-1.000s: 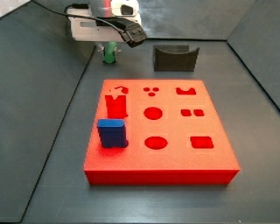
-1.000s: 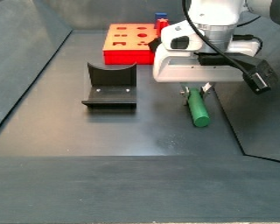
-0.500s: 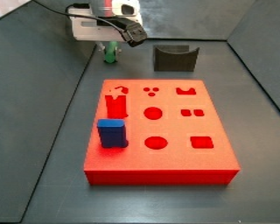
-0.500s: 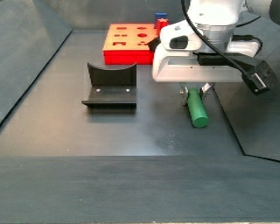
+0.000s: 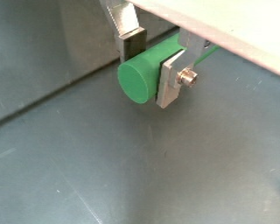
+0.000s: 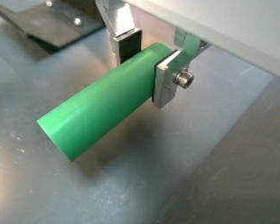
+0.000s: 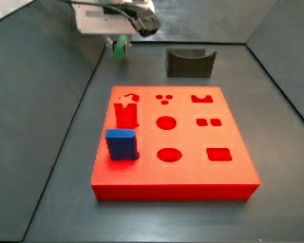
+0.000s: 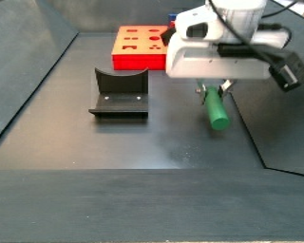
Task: Pick up the round object. Move up. Place the round object on the fixture. Regrasp the round object. Move to above the board. Insert the round object.
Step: Move up, then place the round object on the fixture.
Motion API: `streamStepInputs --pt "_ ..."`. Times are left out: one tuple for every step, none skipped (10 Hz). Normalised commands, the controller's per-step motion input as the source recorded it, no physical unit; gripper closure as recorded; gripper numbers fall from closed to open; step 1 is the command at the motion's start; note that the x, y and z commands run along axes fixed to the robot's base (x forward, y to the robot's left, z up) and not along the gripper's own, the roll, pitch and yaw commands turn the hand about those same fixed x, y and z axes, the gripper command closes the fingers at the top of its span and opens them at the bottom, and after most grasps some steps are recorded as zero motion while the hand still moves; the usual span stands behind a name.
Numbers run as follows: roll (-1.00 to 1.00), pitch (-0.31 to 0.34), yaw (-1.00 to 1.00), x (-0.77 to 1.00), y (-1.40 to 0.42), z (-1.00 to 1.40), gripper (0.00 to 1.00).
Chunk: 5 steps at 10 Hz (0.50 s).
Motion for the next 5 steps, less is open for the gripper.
streamStepInputs --pt "0.07 0.064 -0.03 -0.02 0.02 0.33 1.00" --pt "0.09 0.069 -0.03 -0.02 0.02 0.21 1.00" --pt "0.00 0.000 0.00 0.00 0.00 1.00 1.00" --pt "0.02 0.009 0.00 0.00 0.00 1.00 1.00" --pt "0.03 0.022 0.00 -0.01 0.00 1.00 1.00"
